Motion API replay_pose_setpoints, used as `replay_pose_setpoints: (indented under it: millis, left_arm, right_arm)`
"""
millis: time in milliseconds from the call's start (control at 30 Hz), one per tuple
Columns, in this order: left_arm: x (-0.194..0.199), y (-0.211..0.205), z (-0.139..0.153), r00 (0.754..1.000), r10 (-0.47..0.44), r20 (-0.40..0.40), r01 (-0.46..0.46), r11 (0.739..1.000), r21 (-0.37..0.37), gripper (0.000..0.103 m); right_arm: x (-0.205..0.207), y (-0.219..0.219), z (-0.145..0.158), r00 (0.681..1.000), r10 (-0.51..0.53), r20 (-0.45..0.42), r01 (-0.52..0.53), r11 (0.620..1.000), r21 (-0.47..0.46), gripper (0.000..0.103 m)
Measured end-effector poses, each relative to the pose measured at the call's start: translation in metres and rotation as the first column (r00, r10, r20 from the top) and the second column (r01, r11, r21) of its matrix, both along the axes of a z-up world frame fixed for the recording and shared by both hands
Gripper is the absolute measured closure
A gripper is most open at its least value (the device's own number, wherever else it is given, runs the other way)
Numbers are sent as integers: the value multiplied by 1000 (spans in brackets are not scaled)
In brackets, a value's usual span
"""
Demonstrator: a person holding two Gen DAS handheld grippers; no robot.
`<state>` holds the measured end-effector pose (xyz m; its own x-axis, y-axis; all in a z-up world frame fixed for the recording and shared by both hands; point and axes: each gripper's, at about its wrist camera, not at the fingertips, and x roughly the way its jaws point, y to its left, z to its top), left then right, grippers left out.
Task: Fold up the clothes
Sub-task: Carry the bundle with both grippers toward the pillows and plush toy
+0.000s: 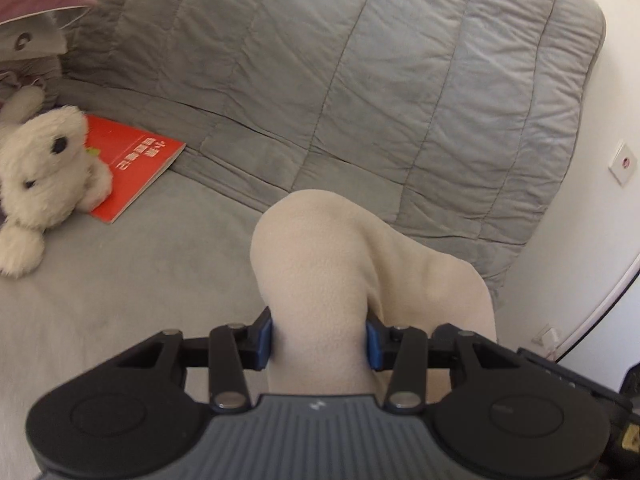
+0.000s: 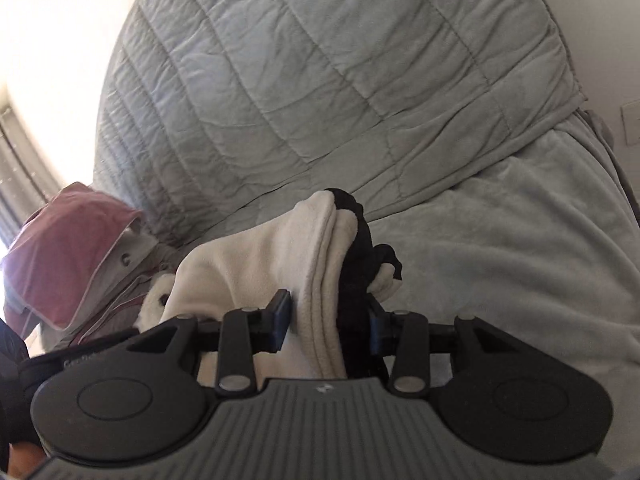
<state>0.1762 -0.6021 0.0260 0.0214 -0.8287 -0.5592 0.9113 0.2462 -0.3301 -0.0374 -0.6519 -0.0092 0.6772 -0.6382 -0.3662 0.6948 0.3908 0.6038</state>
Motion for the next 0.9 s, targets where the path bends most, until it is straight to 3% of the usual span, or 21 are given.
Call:
replay_pose_setpoints:
  millis: [133,267,300,367,467,533,567,733,800,900]
  left_arm:
    - [10,-31,-16,999,5,48,-8,999,49,56]
    - [12,-41,-29,994,73,82,-78,996,52,48]
    - [14,-36,-28,992,88,87,-91,996,26,48]
    - [16,-26,-23,988,123,97,-121,992,-27,48]
    - [23,-16,-8,979,180,96,-169,979,-110,50]
    - [22,-17,0,978,180,105,-164,976,-145,60]
    - [19,-22,2,979,169,117,-151,977,-151,61]
    - [2,-57,-9,974,70,214,-52,995,-88,78]
    - [1,-70,-17,972,52,230,-41,998,-51,81]
    - [3,-81,-28,972,43,231,-40,999,-17,82]
  right_arm:
    - [9,-6,-17,998,-57,-29,57,998,3,61]
    - [13,-15,-29,991,-81,-107,80,997,-15,57]
    - [11,-15,-28,988,-86,-130,82,996,-29,47]
    - [4,-12,-25,981,-99,-169,88,994,-71,38]
    - [-7,-6,-18,977,-123,-172,93,981,-172,38]
    - [-3,-5,-13,969,-150,-197,91,955,-284,38]
    - [-1,-5,-10,964,-165,-209,87,937,-339,40]
    - [17,-23,-16,941,-100,-324,-23,934,-355,61]
    - [25,-30,-19,926,-74,-370,-68,932,-356,82]
    - [36,-41,-23,899,-36,-437,-135,926,-353,90]
